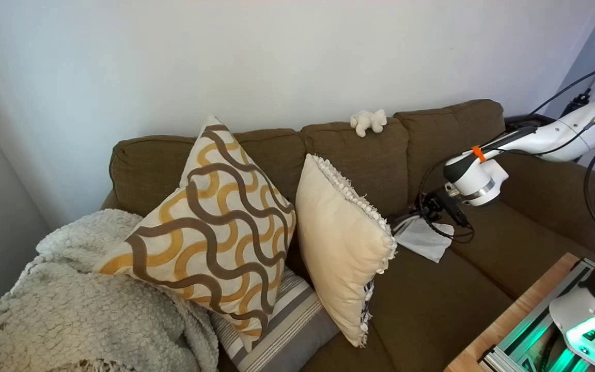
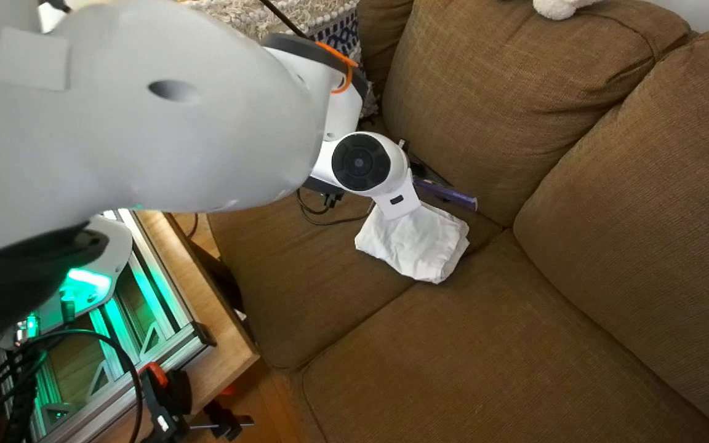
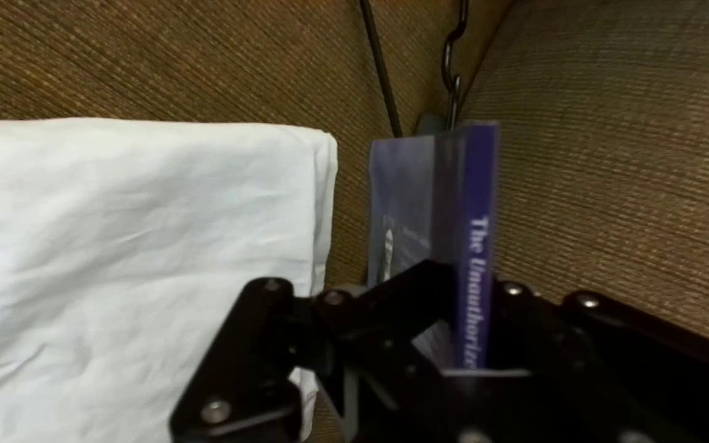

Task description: Put the purple book on the white cloth

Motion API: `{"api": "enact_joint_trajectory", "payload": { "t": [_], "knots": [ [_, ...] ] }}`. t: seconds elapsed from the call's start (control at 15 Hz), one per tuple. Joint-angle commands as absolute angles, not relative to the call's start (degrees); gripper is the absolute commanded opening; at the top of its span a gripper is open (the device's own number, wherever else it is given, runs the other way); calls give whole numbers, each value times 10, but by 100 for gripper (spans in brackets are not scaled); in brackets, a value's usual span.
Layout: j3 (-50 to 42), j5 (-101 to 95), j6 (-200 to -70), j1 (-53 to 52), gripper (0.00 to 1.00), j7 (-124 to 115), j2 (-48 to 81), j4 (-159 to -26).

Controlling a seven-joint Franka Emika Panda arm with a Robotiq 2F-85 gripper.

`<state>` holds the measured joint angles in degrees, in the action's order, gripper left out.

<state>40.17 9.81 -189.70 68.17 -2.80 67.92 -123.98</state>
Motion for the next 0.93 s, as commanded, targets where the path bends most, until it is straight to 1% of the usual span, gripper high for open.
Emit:
{"api": "enact_joint_trajectory", "payload": {
  "t": [0.0,0.27,0.47,0.53,0.6,0.8,0.87],
  "knots": [
    [342,102,-1890,606,3,-80,702,-1177],
    [263,129,-1875,526,3,-134,709,-1136],
    [191,153,-1821,452,3,-157,698,-1120],
    [158,164,-1786,414,22,-166,692,-1111],
    [135,169,-1761,392,38,-167,684,-1111],
    [71,187,-1694,317,58,-173,647,-1123],
    [67,190,-1691,312,67,-159,625,-1141]
  ]
}}
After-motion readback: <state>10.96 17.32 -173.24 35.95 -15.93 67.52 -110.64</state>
